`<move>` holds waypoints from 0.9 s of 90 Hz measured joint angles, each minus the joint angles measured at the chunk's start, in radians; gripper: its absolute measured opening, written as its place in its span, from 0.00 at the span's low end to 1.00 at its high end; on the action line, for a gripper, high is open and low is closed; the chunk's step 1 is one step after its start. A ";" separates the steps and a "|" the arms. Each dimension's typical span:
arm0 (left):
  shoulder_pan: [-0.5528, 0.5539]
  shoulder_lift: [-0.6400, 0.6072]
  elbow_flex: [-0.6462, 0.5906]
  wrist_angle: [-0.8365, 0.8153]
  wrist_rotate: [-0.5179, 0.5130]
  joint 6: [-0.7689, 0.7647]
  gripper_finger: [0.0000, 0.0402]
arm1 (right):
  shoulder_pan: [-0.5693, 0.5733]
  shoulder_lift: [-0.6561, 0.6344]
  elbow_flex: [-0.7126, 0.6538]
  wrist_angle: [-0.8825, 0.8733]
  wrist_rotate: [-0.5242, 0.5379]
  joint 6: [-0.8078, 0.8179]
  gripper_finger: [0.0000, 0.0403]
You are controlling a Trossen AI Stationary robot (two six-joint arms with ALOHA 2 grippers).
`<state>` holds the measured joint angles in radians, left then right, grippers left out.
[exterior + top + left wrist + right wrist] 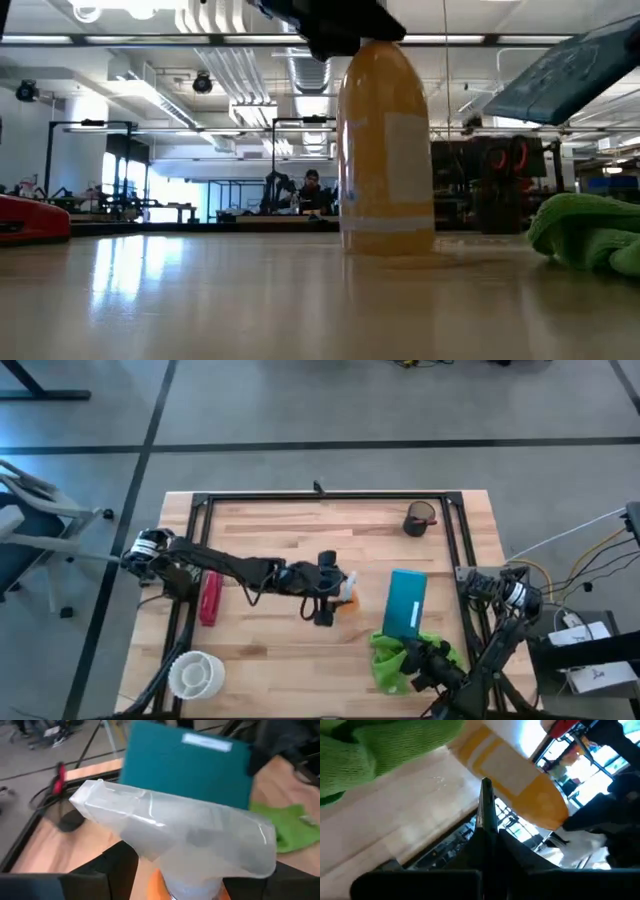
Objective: Apply microfiber cloth
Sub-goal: Spray the back of the blue cellphone with the yellow spray bottle
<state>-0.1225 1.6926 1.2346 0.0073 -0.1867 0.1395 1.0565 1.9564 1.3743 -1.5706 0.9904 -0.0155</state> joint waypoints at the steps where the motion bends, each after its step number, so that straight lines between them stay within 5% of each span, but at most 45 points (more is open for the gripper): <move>1: 0.004 -0.002 0.000 -0.003 0.000 0.002 0.57 | -0.002 0.000 0.000 0.001 -0.001 0.004 0.02; 33: 0.115 -0.083 -0.003 -0.172 -0.016 0.082 0.62 | -0.102 0.000 -0.031 0.000 -0.026 0.264 0.02; 57: 0.171 -0.136 -0.003 -0.304 -0.016 0.098 0.62 | -0.205 0.000 -0.046 0.007 -0.017 0.686 0.02; 81: 0.179 -0.184 -0.006 -0.363 -0.018 0.154 0.62 | -0.278 -0.014 -0.038 0.050 0.155 1.061 0.02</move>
<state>0.0565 1.5091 1.2283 -0.3556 -0.2047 0.2937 0.7782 1.9428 1.3361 -1.5201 1.1456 1.0452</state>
